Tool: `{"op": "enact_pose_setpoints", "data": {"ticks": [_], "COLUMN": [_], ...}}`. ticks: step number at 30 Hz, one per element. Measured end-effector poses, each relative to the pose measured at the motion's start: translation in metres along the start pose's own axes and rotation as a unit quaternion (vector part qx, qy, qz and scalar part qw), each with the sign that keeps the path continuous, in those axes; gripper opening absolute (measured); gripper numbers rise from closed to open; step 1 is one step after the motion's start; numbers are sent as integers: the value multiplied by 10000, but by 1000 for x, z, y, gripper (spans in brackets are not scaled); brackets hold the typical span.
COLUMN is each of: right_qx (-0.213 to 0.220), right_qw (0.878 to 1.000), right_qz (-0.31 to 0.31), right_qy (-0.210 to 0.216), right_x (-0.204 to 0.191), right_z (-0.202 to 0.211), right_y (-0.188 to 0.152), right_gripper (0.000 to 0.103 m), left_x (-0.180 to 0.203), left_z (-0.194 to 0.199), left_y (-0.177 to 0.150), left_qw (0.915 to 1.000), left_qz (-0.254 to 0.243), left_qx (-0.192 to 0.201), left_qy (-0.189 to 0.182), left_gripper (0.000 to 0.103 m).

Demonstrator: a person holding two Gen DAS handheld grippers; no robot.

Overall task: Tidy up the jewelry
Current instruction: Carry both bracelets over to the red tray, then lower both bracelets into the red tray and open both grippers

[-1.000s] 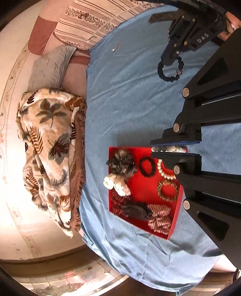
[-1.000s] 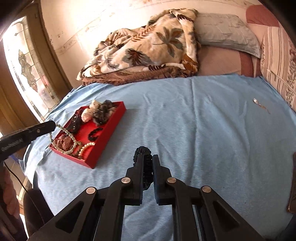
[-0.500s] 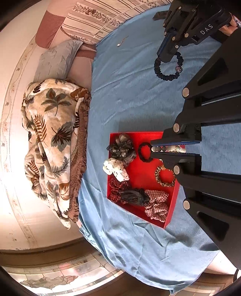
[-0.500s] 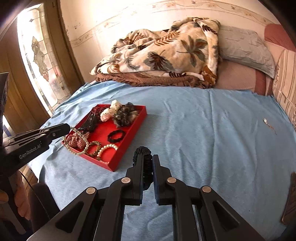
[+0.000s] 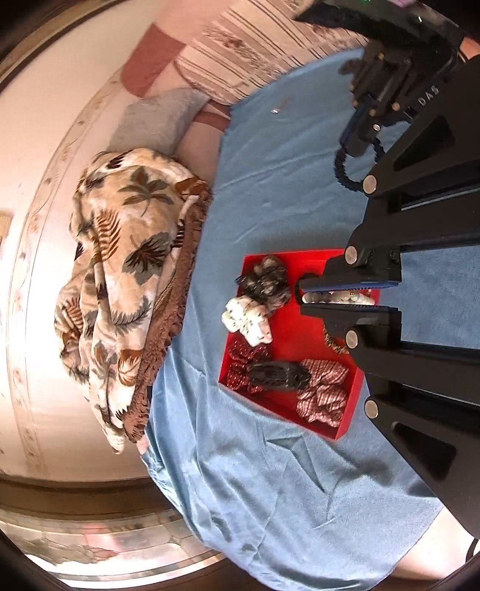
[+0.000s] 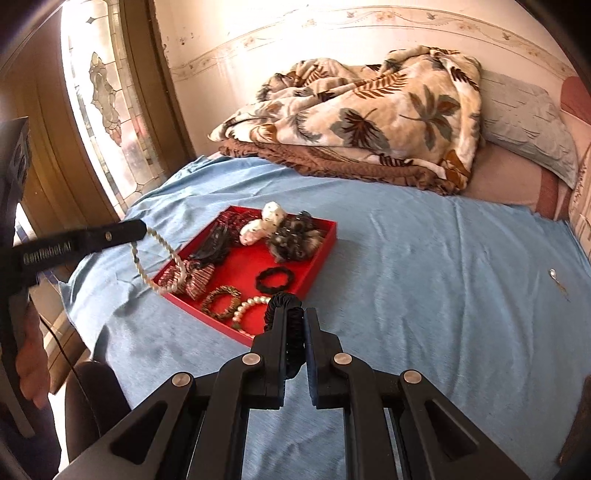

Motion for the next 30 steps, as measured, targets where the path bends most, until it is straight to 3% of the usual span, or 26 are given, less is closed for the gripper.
{"op": "enact_pose_setpoints", "data": {"ticks": [10,22,30], "right_qx": [-29,-302,-582], "right_qw": [9996,9990,9976], "right_qz": [177,31,-116], "right_qy": [222,322,367], "right_x": [-26,-32,-36], "right_z": [-17,-65,-123], "right_y": [11,25,48], "right_gripper": [10,10,10], "left_x": [-40,-46,-79], "left_z": [-7,-102,-158], "left_y": [22,29,17], "left_qw": [9970,9904,9875], "left_qz": [621,776,1021], "left_qx": [-54,-708,-1005], "left_qy": [-458,-895,-653], "left_gripper": [6,6,6]}}
Point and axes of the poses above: each gripper's, at about its wrist camera, not at the fingertips, and z roughly against the way its jaws point, x to its right, y to its top, the point moved 5 cm from there along -z, roughly the way its jaws point, and after that the axes turned 4 degrees about -y, right-handed, at the moved point
